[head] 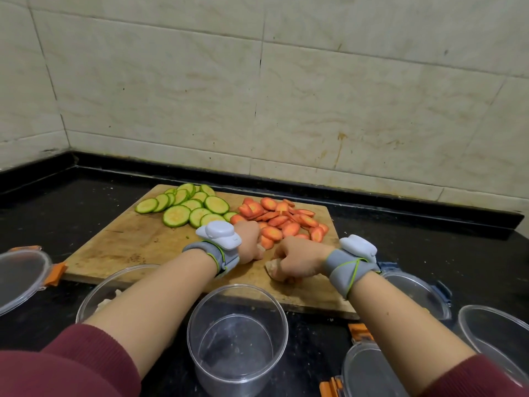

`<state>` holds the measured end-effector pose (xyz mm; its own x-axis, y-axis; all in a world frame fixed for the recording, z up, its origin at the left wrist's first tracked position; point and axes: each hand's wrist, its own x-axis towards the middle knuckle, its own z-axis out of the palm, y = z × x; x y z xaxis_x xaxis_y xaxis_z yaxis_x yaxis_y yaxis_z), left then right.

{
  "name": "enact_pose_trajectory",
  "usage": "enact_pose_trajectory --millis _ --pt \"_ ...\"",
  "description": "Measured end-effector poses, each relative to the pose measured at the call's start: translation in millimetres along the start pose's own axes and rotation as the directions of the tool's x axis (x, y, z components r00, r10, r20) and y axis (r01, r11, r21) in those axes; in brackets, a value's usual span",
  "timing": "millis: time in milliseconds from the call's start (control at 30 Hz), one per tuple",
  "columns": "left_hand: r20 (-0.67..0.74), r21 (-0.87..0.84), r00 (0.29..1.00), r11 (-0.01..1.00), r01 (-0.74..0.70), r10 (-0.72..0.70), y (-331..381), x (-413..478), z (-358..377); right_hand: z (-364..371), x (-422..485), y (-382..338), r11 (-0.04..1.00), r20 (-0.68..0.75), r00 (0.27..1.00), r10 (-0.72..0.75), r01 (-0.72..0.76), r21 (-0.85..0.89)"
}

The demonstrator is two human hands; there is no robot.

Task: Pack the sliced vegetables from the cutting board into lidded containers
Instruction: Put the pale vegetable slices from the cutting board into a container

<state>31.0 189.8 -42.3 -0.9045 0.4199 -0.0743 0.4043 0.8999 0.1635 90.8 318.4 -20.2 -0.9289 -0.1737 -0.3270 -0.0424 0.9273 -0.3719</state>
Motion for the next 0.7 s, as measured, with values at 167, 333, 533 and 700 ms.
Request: enact_pose_trajectory --millis 167,333,533,700 --pt "0.015 -0.064 1.000 0.998 -0.006 0.007 -13.3 -9.3 -1.7 9.4 -4.5 -4.5 0.970 -0.096 0.991 -0.095 0.070 -0.234" --pt "-0.079 -0.273 0.997 0.962 -0.012 -0.010 -33.8 -40.5 -20.9 4.9 -8.0 6.0 0.997 -0.166 0.983 -0.076 0.081 0.021" --pt "-0.258 -0.681 0.953 0.729 -0.062 -0.159 -73.6 -93.2 -52.1 -11.8 -14.4 -31.9 0.859 -0.325 0.934 -0.145 0.282 0.427" --pt "-0.298 -0.711 0.917 0.703 -0.029 -0.264 -110.0 -142.2 -43.5 13.6 -20.3 -96.7 0.871 -0.159 0.930 -0.330 0.365 0.328"
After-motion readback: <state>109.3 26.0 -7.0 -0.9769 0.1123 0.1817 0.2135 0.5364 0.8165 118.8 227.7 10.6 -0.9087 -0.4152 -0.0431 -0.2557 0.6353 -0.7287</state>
